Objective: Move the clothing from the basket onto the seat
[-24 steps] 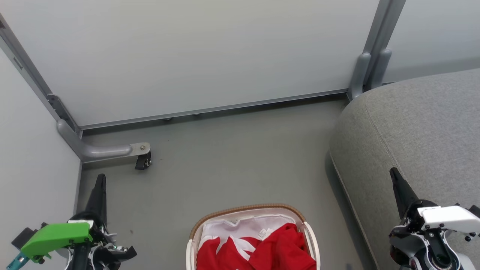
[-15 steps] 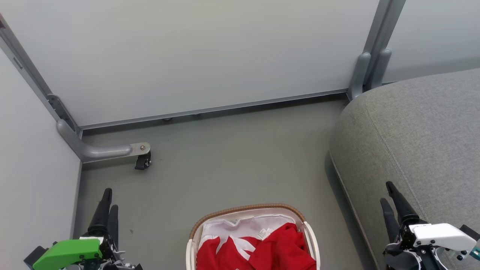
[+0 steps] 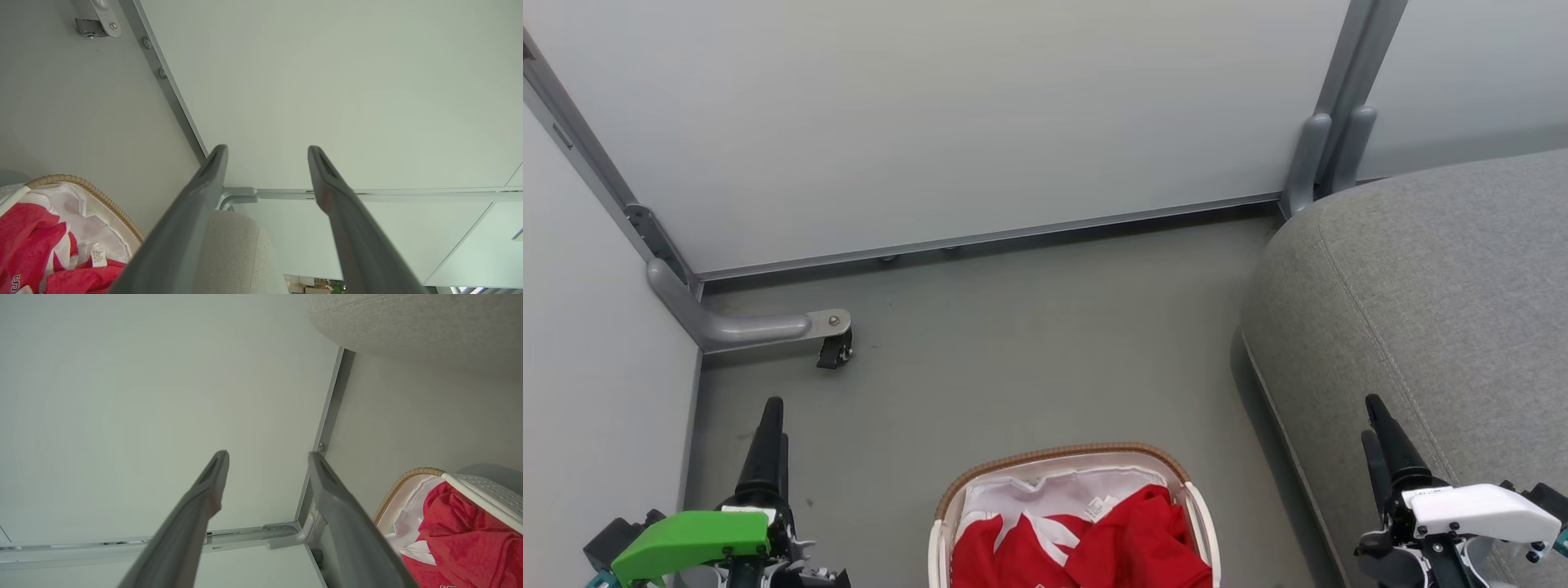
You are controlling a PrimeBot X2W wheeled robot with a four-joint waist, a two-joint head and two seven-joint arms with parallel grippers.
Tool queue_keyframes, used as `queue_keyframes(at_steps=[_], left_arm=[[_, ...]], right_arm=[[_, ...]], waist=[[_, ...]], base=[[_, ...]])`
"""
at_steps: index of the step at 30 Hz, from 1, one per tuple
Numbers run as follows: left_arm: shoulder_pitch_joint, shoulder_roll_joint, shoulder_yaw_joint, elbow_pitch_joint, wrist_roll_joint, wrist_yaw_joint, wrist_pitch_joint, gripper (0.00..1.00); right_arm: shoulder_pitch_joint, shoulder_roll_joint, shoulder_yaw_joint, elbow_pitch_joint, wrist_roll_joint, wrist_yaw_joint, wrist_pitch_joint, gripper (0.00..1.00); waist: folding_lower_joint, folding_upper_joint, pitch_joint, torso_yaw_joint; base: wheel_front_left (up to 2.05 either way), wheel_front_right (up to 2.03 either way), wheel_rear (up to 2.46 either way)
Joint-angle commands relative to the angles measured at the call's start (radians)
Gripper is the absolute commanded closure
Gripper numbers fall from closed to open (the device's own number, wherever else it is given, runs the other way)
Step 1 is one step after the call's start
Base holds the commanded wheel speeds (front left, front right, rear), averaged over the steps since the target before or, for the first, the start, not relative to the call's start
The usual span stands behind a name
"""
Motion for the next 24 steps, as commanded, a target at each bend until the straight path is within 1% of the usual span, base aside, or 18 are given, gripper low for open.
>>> queue_keyframes(at_steps=[1, 9, 19, 24], left_arm=[[-0.009, 0.005, -0.005, -0.028, 0.035, -0.002, -0.011, 0.00], [-0.008, 0.006, -0.007, -0.075, 0.178, -0.001, -0.043, 0.00], [0.007, 0.007, -0.024, -0.125, 0.381, 0.026, -0.081, 0.00], [0.017, 0.008, -0.031, -0.143, 0.459, 0.039, -0.099, 0.00]], right_arm=[[-0.016, -0.009, -0.005, -0.022, -0.043, 0.000, -0.012, 0.00], [-0.015, -0.011, -0.003, -0.067, -0.213, 0.000, -0.044, 0.00], [-0.008, -0.014, 0.009, -0.113, -0.427, 0.000, -0.083, 0.00], [-0.001, -0.015, 0.030, -0.127, -0.554, 0.000, -0.101, 0.00]], waist=[[0.0000, 0.0000, 0.000, 0.001], [0.0000, 0.0000, 0.001, 0.003], [0.0000, 0.0000, 0.002, 0.006], [0.0000, 0.0000, 0.002, 0.007]], base=[[0.00, 0.00, 0.00], [0.00, 0.00, 0.00], [0.00, 0.00, 0.00], [0.00, 0.00, 0.00]])
